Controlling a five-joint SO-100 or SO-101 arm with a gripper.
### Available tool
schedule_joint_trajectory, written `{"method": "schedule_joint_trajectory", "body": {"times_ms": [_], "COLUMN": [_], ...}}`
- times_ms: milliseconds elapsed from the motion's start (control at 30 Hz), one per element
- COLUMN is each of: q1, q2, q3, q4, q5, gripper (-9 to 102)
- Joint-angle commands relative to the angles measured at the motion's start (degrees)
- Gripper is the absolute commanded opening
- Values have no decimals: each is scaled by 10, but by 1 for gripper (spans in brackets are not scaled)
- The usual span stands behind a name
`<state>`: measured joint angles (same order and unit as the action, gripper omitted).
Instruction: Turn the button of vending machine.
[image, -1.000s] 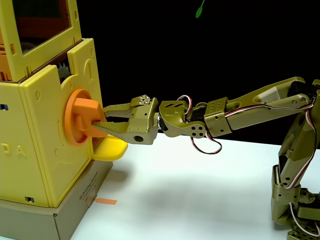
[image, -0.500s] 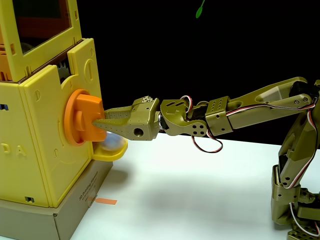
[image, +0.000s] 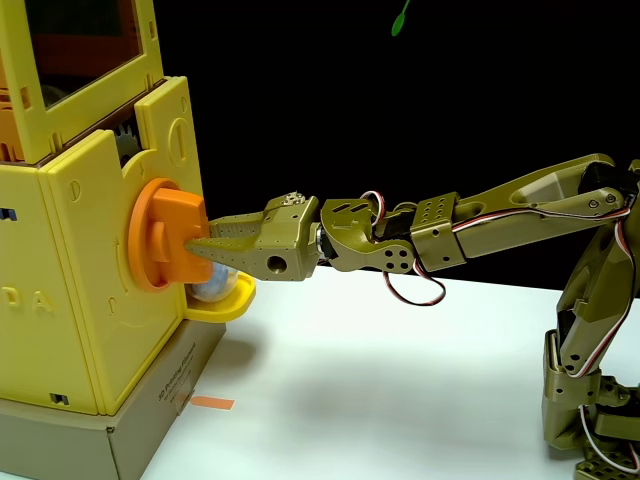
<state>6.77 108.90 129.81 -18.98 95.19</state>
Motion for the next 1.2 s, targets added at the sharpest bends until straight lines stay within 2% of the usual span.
{"method": "schedule_joint_trajectory", "body": {"times_ms": [0,200,367,533,700,767,900,1067,1167], "q1": [-4,-24,-40,-62,-71,-64,-35,3,18], "q2": [36,48,60,86,142,181,286,429,496], "q3": [3,19,32,49,91,108,119,119,119], "q4": [2,-5,-27,-30,-29,-4,122,292,352], "q5": [15,19,33,36,14,-32,-201,-499,-659], "gripper": [0,18,29,34,31,29,27,27,27]}}
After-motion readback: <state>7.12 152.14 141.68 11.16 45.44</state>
